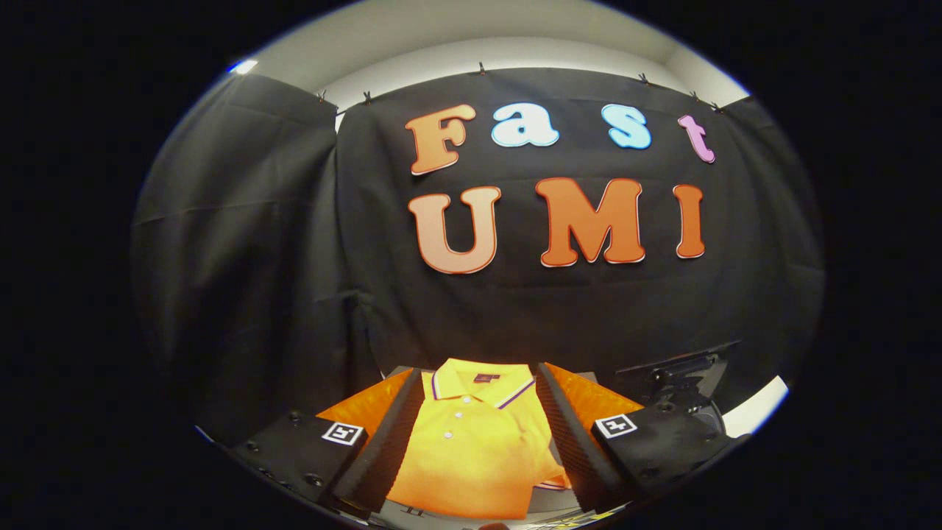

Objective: Put the clothes into the washing machine and then close the washing machine lid.

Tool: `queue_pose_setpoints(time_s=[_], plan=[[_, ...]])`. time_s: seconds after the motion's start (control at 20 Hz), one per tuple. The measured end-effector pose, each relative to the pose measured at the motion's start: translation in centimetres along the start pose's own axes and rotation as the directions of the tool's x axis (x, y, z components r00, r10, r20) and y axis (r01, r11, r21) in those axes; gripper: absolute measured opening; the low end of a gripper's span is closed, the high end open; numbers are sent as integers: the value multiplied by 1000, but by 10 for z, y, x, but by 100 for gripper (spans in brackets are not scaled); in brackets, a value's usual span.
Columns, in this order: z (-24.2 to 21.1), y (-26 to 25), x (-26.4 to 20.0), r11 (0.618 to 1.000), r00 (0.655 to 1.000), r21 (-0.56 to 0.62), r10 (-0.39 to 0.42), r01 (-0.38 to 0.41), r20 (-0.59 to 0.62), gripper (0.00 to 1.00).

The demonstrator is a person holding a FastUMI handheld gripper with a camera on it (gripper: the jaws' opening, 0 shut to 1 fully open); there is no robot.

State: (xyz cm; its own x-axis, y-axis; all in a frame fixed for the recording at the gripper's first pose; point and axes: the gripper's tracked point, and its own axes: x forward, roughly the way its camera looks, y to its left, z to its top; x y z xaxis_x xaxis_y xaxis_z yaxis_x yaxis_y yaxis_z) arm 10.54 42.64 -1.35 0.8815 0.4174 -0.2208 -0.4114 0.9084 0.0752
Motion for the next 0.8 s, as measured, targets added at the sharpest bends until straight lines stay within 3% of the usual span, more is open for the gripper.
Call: queue_pose_setpoints(time_s=[0.25, 0.8], plan=[[-40, 32, 34, 999, 992, -24, 37, -40, -123, 99], [-109, 34, 74, 999, 958, -40, -27, 16, -286, 98]])
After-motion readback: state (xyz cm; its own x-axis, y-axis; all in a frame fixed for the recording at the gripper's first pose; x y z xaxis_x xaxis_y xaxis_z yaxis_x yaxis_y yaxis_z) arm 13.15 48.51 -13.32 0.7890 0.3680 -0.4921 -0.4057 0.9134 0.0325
